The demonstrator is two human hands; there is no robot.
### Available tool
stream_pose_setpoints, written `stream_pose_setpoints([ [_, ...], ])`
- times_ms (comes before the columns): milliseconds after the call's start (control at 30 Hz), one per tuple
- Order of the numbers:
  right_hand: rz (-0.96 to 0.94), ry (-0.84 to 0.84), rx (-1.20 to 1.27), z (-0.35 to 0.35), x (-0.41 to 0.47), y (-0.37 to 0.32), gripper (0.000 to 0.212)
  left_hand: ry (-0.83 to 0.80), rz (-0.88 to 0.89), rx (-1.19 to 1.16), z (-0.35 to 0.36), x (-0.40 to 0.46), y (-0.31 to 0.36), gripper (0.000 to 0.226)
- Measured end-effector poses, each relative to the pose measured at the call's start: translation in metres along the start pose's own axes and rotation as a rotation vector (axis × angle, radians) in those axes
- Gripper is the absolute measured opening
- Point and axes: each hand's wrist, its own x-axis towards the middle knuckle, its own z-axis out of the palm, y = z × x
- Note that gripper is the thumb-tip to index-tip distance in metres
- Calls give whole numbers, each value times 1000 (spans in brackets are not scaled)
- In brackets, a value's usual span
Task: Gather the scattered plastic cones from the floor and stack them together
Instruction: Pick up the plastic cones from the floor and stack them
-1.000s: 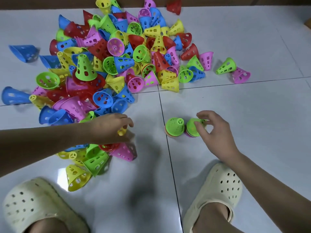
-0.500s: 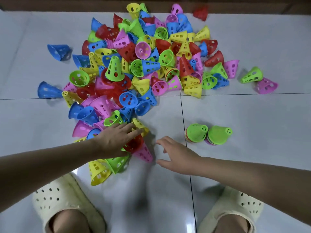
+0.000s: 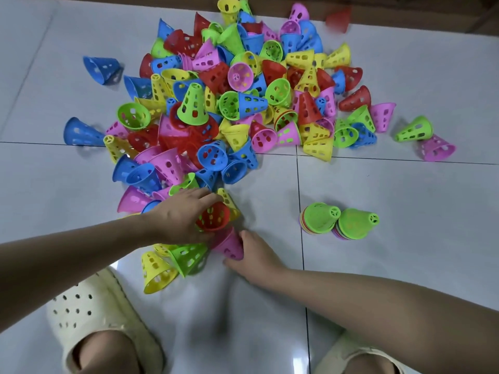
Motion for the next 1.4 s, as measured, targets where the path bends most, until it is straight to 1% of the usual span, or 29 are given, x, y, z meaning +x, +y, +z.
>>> stream_pose_setpoints([
  [100, -18, -12, 10, -1, 9, 2, 30, -18, -65, -157, -2, -5, -5, 80],
  [167, -28, -18, -12, -5, 11, 5, 25, -39, -120, -304, -8, -7, -4, 75],
  [233, -8, -17, 33, -11, 12, 8, 24, -24, -159, -414, -13, -8, -3, 69],
  [367, 16, 9, 132, -21, 15, 15, 20, 50, -204, -523, -16, -10, -2, 64],
  [467, -15, 18, 161, -30, 12, 19, 13, 66, -220, -505, -13, -11, -3, 64],
  [600, 0, 30, 276, -44, 4, 27, 22, 88, -228, -480, -12, -10, 6, 65],
  [733, 24, 36, 464, -60, -5, 27, 16, 134, -285, -546, -14, -6, 19, 69],
  [800, 26, 39, 551, -71, -11, 20, 19, 149, -304, -589, -17, -5, 27, 70],
  [900, 26, 61, 665, -85, -20, 9, 26, 141, -295, -752, -20, -3, 36, 67],
  [1000, 36, 74, 800, -99, -29, 1, 20, 122, -266, -929, -25, -3, 45, 57],
  [1067, 53, 89, 892, -108, -34, -2, 19, 111, -240, -986, -30, -4, 51, 48],
  [1133, 71, 116, 957, -114, -39, -3, 20, 98, -216, -1029, -34, -6, 59, 45],
  [1300, 76, 163, 1001, -119, -48, -6, 21, 106, -188, -1013, -33, -7, 80, 48],
  [1400, 58, 137, 1099, -123, -56, -12, 31, 124, -181, -977, -29, -8, 90, 53],
])
